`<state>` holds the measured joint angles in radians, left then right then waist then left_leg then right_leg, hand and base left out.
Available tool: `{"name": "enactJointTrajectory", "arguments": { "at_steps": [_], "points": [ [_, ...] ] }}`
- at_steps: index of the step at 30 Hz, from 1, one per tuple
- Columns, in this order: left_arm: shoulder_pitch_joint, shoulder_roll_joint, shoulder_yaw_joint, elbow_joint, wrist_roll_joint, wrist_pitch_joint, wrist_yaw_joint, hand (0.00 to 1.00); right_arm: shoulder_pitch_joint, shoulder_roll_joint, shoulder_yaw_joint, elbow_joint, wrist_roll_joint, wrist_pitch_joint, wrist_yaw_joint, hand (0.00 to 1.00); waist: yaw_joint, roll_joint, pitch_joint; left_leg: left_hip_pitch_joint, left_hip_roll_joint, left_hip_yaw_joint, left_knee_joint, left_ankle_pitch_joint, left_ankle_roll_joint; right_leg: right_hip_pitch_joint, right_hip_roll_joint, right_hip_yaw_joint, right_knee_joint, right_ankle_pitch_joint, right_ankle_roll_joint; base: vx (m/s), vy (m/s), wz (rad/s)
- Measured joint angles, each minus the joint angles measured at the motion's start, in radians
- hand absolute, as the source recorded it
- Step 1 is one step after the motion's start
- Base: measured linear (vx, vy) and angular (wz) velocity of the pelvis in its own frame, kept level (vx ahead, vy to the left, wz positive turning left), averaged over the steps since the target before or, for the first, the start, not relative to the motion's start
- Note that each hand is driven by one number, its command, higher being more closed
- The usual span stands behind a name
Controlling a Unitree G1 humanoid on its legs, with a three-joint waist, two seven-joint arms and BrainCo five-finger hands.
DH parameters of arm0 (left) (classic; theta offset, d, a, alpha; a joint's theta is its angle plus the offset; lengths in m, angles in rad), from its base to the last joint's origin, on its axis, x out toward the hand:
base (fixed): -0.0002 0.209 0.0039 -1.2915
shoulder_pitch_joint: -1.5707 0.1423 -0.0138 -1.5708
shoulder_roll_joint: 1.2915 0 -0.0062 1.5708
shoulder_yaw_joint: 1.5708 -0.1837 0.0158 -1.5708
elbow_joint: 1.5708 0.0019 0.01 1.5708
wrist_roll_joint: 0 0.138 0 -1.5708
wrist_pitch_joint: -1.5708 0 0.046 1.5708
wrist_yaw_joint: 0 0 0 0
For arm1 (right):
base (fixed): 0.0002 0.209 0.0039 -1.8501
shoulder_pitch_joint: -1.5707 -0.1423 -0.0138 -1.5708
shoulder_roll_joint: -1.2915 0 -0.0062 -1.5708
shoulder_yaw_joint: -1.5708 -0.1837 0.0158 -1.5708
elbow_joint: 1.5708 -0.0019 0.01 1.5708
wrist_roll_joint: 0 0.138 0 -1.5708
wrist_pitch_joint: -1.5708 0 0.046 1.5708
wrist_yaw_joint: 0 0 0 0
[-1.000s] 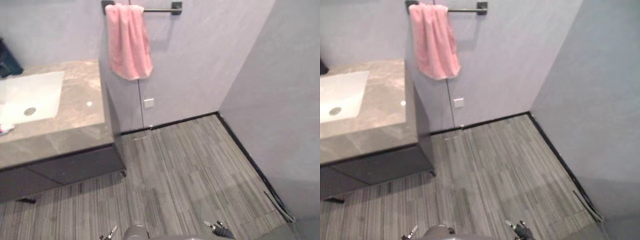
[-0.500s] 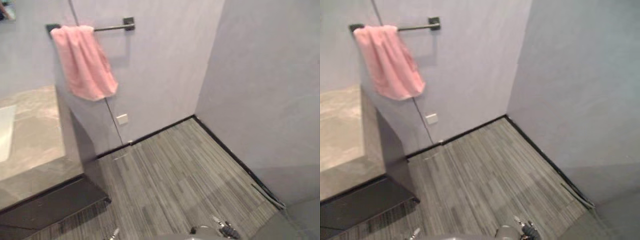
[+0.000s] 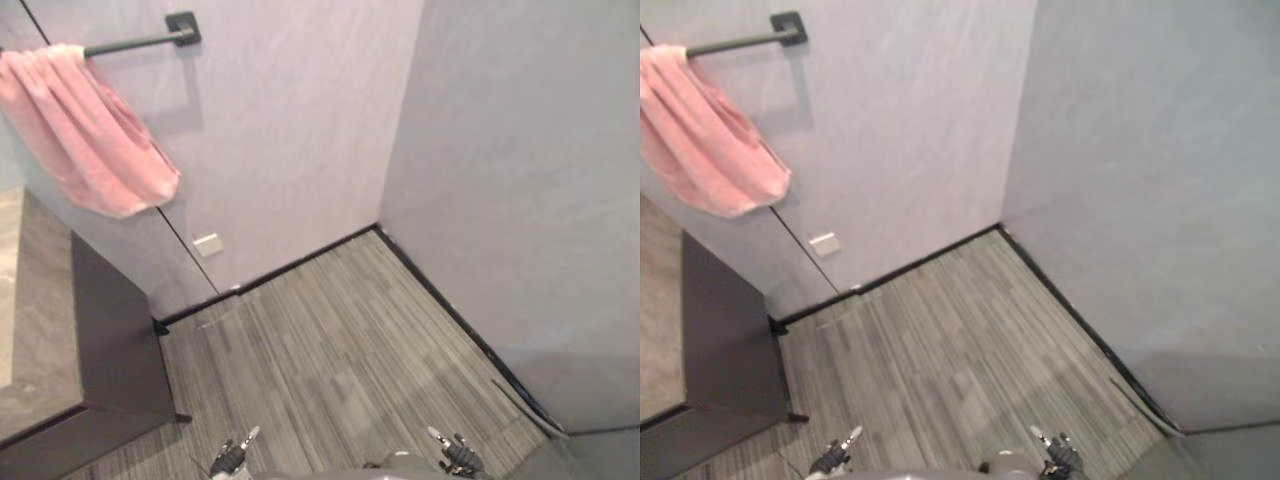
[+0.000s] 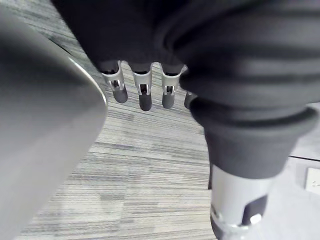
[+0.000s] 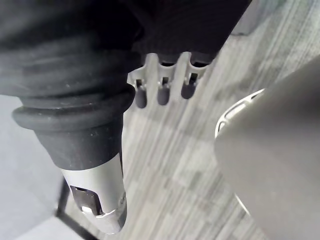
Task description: Organize washtable
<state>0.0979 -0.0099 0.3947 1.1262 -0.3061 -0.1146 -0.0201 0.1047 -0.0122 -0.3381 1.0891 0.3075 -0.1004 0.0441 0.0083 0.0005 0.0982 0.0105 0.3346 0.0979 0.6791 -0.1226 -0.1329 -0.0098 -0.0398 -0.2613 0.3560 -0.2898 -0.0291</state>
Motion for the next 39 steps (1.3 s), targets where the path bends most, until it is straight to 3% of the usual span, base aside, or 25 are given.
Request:
{"name": "enactJointTrajectory", "arguments": {
  "at_steps": [3, 4, 5, 6, 7, 8, 10, 11, 14, 16, 20, 22, 24, 27, 28, 30, 31, 35, 39],
  "points": [
    [0.000, 0.023, -0.015, -0.018, -0.037, -0.016, 0.001, 0.00, -0.031, 0.005, 0.001, 0.070, -0.034, 0.007, 0.001, 0.00, 0.008, -0.041, 0.006, -0.117, -0.062, 0.045, 0.045, -0.123, -0.005, 0.100, -0.051, 0.000, -0.071, 0.005, 0.008, 0.21, 0.053, 0.17],
    [0.000, 0.030, -0.023, -0.019, -0.044, -0.020, 0.002, 0.00, -0.038, 0.007, 0.001, 0.077, -0.035, 0.013, 0.001, 0.00, 0.007, -0.051, 0.007, -0.141, -0.084, 0.050, 0.022, -0.136, -0.001, 0.116, -0.066, 0.000, -0.080, 0.009, 0.015, 0.25, 0.188, 0.10],
    [-0.001, 0.038, -0.044, -0.024, -0.061, -0.029, 0.004, 0.00, -0.041, 0.010, 0.002, 0.095, -0.038, 0.018, 0.001, 0.00, 0.007, -0.064, 0.012, -0.190, -0.143, 0.053, -0.080, -0.139, 0.004, 0.149, -0.101, -0.001, -0.106, 0.018, 0.032, 0.21, 0.195, 0.05],
    [-0.001, 0.036, -0.050, -0.027, -0.068, -0.030, 0.005, 0.00, -0.041, 0.009, 0.001, 0.096, -0.038, 0.019, 0.001, 0.00, 0.008, -0.062, 0.013, -0.206, -0.165, 0.048, -0.136, -0.136, 0.002, 0.162, -0.110, -0.002, -0.117, 0.022, 0.039, 0.21, 0.231, -0.01],
    [0.000, 0.032, -0.065, -0.026, -0.077, -0.033, 0.008, 0.00, -0.041, 0.003, 0.000, 0.095, -0.039, 0.018, 0.002, 0.00, 0.009, -0.048, 0.014, -0.221, -0.192, 0.036, -0.261, -0.087, 0.001, 0.176, -0.112, -0.005, -0.127, 0.032, 0.061, 0.22, 0.326, -0.15],
    [-0.001, 0.042, -0.078, -0.025, -0.092, -0.039, 0.007, 0.00, -0.044, 0.002, 0.006, 0.097, -0.044, 0.018, 0.000, 0.00, 0.017, -0.040, 0.012, -0.213, -0.222, 0.038, -0.325, 0.006, 0.065, 0.190, -0.124, 0.016, -0.149, 0.032, 0.096, 0.24, 0.302, -0.08],
    [-0.002, 0.063, -0.080, -0.026, -0.093, -0.048, 0.007, 0.00, -0.041, 0.022, 0.038, 0.096, -0.045, 0.021, 0.003, 0.00, 0.006, -0.079, 0.000, -0.210, -0.253, 0.039, -0.345, 0.003, 0.078, 0.201, -0.137, 0.033, -0.193, 0.067, 0.075, 0.26, 0.246, 0.15],
    [-0.001, 0.069, -0.074, -0.025, -0.096, -0.046, 0.005, 0.00, -0.038, 0.032, 0.042, 0.097, -0.048, 0.021, 0.004, 0.00, 0.010, -0.090, 0.000, -0.218, -0.262, 0.038, -0.334, -0.005, 0.092, 0.207, -0.140, 0.050, -0.223, 0.122, 0.088, 0.23, 0.221, 0.23],
    [-0.001, 0.069, -0.062, -0.016, -0.096, -0.046, 0.004, 0.00, -0.037, 0.031, 0.036, 0.104, -0.061, 0.022, 0.003, 0.00, 0.018, -0.089, 0.000, -0.198, -0.271, 0.051, -0.330, -0.017, 0.111, 0.219, -0.152, 0.081, -0.226, 0.175, 0.107, 0.20, 0.185, -0.08],
    [0.002, 0.066, -0.027, 0.000, -0.096, -0.041, 0.002, 0.00, -0.035, 0.026, 0.029, 0.105, -0.074, 0.022, 0.011, 0.00, 0.040, -0.091, -0.003, -0.145, -0.276, 0.095, -0.354, -0.022, 0.119, 0.211, -0.173, 0.126, -0.188, 0.199, 0.128, 0.13, 0.143, -0.60],
    [0.043, 0.054, -0.004, 0.026, -0.096, -0.023, 0.002, 0.00, -0.022, 0.005, -0.037, 0.077, -0.040, 0.014, 0.019, 0.00, 0.027, -0.047, 0.002, 0.012, -0.313, 0.137, -0.517, -0.041, 0.146, -0.015, -0.229, 0.215, 0.295, 0.240, 0.108, 0.06, 0.128, -0.44],
    [0.044, 0.059, -0.006, 0.046, -0.095, -0.022, 0.003, 0.00, -0.010, 0.008, -0.045, 0.063, -0.020, 0.011, 0.019, 0.00, 0.010, -0.049, -0.001, 0.058, -0.320, 0.127, -0.539, -0.051, 0.159, -0.035, -0.258, 0.183, 0.382, 0.192, 0.108, 0.09, 0.081, 0.15],
    [0.049, 0.061, -0.009, 0.050, -0.093, -0.025, 0.002, 0.00, -0.010, 0.008, -0.044, 0.062, -0.017, 0.008, 0.020, 0.00, 0.005, -0.048, -0.002, 0.078, -0.315, 0.098, -0.560, -0.052, 0.162, -0.059, -0.244, 0.133, 0.340, 0.104, 0.112, 0.11, 0.002, 0.36],
    [0.039, 0.058, -0.011, 0.049, -0.077, -0.026, 0.002, 0.00, -0.007, 0.004, -0.041, 0.053, 0.007, -0.001, 0.019, 0.00, 0.001, -0.033, -0.003, 0.084, -0.261, 0.040, -0.564, -0.054, 0.156, -0.106, -0.131, 0.148, 0.146, 0.067, 0.117, 0.21, -0.145, 0.56],
    [0.039, 0.057, -0.011, 0.047, -0.069, -0.028, 0.002, 0.00, -0.003, 0.004, -0.022, 0.041, 0.009, -0.002, 0.017, 0.00, 0.002, -0.031, -0.004, 0.091, -0.229, 0.029, -0.560, -0.061, 0.132, -0.125, -0.081, 0.169, 0.061, 0.075, 0.116, 0.17, -0.184, 0.45],
    [0.045, 0.065, -0.010, 0.035, -0.056, -0.031, 0.002, 0.00, 0.015, 0.011, 0.035, 0.021, 0.014, -0.008, 0.016, 0.00, 0.005, -0.058, -0.011, 0.096, -0.223, 0.015, -0.538, -0.080, 0.076, -0.124, -0.050, 0.208, -0.108, 0.231, 0.117, 0.24, -0.274, 0.39],
    [0.041, 0.061, -0.012, 0.039, -0.042, -0.031, 0.002, 0.00, 0.015, 0.006, 0.044, 0.020, 0.026, -0.007, 0.018, 0.00, 0.009, -0.058, -0.019, 0.109, -0.211, -0.007, -0.528, -0.096, 0.055, -0.123, -0.040, 0.202, -0.088, 0.259, 0.103, 0.29, -0.299, 0.38],
    [0.014, -0.009, -0.045, 0.022, -0.033, -0.031, -0.001, 0.00, 0.019, -0.023, 0.068, -0.012, 0.013, -0.008, 0.016, 0.00, 0.006, 0.014, -0.036, 0.114, -0.146, -0.003, -0.579, -0.068, 0.009, -0.089, 0.013, 0.144, -0.156, 0.242, 0.080, 0.22, -0.183, 0.29],
    [0.011, -0.012, -0.052, 0.023, -0.026, -0.029, 0.000, 0.00, 0.019, -0.027, 0.082, -0.011, 0.002, -0.006, 0.004, 0.00, 0.006, 0.020, -0.039, 0.139, -0.137, -0.006, -0.611, -0.056, -0.001, -0.038, 0.023, 0.118, -0.207, 0.241, 0.070, 0.09, -0.038, 0.19]
  ]
}}
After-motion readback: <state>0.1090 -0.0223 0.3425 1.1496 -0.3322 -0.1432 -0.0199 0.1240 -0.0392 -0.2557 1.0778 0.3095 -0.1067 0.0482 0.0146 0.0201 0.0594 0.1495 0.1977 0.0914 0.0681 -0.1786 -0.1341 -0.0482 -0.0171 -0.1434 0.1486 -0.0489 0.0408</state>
